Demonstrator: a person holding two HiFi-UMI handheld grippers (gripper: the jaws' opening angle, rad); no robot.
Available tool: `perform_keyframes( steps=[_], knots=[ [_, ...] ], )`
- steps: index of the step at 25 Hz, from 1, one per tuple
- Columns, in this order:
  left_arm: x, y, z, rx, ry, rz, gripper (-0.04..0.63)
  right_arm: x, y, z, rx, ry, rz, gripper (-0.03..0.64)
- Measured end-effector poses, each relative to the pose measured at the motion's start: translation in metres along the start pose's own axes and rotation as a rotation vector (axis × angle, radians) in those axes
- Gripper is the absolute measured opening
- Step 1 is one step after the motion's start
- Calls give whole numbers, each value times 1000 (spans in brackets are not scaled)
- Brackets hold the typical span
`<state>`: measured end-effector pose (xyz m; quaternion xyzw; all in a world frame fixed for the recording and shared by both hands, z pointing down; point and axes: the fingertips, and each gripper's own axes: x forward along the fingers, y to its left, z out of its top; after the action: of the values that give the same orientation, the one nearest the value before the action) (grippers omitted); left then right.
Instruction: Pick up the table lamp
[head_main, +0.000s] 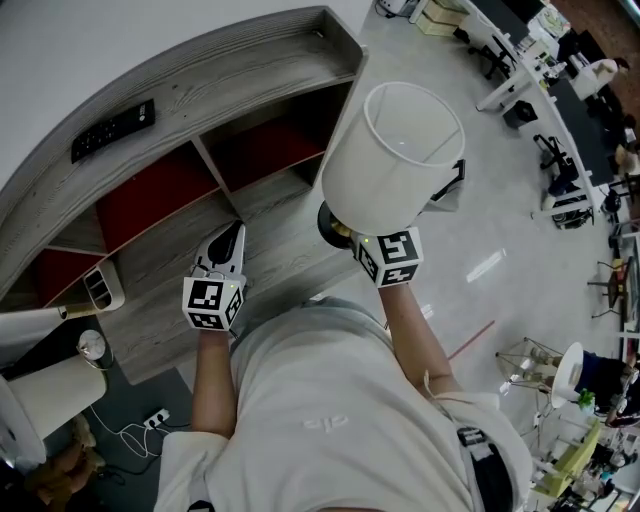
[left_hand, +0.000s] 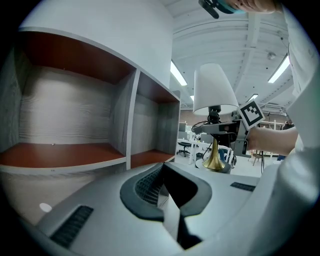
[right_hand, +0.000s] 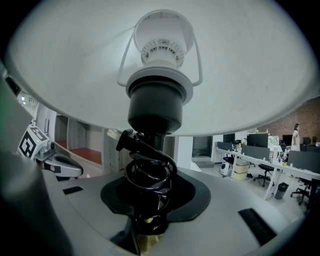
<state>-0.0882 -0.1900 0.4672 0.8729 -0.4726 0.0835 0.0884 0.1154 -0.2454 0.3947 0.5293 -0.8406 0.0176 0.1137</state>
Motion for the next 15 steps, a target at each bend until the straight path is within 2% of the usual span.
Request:
perform_keyframes(
  steps=[5, 15],
  knots=[
    [1, 0, 2, 12, 7, -9, 17, 2, 1, 1, 24, -1, 11, 147],
    [1, 7, 0, 10, 18, 1, 17, 9, 4, -4, 4, 13, 11, 147]
  ],
)
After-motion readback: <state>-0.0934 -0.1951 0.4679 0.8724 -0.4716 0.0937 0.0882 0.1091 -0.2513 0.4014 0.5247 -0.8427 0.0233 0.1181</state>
